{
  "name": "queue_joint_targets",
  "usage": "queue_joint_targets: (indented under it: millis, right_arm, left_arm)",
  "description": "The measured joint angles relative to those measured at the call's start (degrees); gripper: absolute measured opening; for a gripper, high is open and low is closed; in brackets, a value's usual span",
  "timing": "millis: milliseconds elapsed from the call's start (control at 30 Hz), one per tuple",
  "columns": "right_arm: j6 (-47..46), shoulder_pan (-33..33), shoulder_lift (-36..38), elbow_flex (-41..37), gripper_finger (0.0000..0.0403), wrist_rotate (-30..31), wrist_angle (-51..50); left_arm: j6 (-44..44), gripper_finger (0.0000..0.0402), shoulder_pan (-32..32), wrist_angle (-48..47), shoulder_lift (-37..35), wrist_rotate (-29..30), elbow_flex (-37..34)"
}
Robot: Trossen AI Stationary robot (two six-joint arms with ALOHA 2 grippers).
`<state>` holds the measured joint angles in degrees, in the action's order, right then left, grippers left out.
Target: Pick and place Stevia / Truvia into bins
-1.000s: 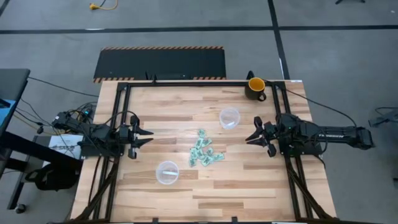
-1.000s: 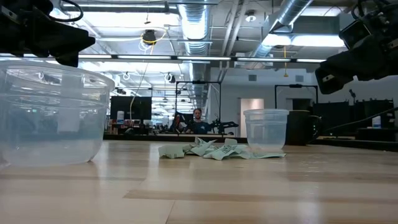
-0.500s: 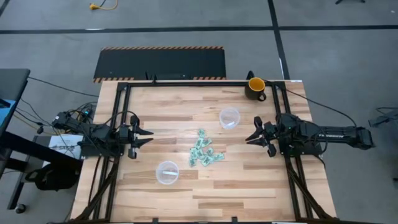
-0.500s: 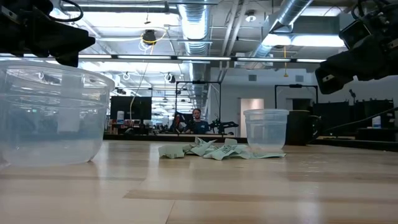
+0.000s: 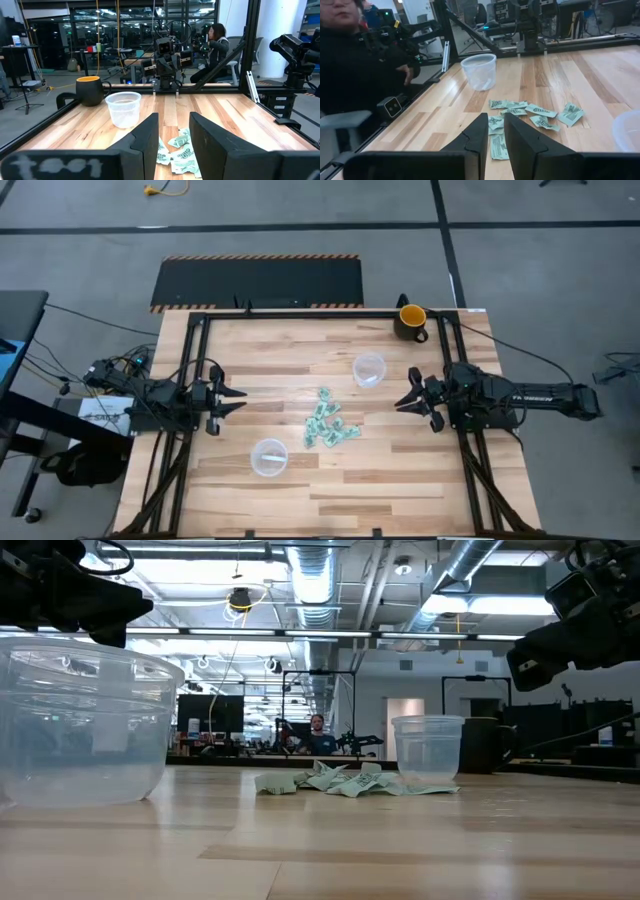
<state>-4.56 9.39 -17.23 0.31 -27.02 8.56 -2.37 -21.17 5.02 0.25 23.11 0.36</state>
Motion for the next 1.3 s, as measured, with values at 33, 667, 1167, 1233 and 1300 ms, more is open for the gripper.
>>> queue_joint_targets:
  millis: [33,667,1167,1233,1300]
  right_arm:
    - [0.00,0.00,0.02,0.01,0.0056,0.01,0.01]
    - [6.42,0.59,0.01,-0.01,0.0056,2.00,6.82]
    - [6.52,0.37,0.00,0.86,0.0056,2.00,18.12]
    - [6.52,0.37,0.01,0.92,0.0056,2.00,18.45]
    - [6.52,0.37,0.00,0.93,0.0056,2.00,18.66]
  left_arm:
    - [0.00,0.0098,-0.01,0.00,-0.01,-0.02,0.00]
    - [-0.14,0.0098,0.00,0.02,-0.01,0.01,0.00]
    - [-0.08,0.0098,0.00,0.02,-0.01,0.00,0.01]
    - [1.23,0.0098,0.00,0.02,-0.01,0.00,0.00]
    - [2.08,0.0098,0.00,0.02,0.00,0.01,0.00]
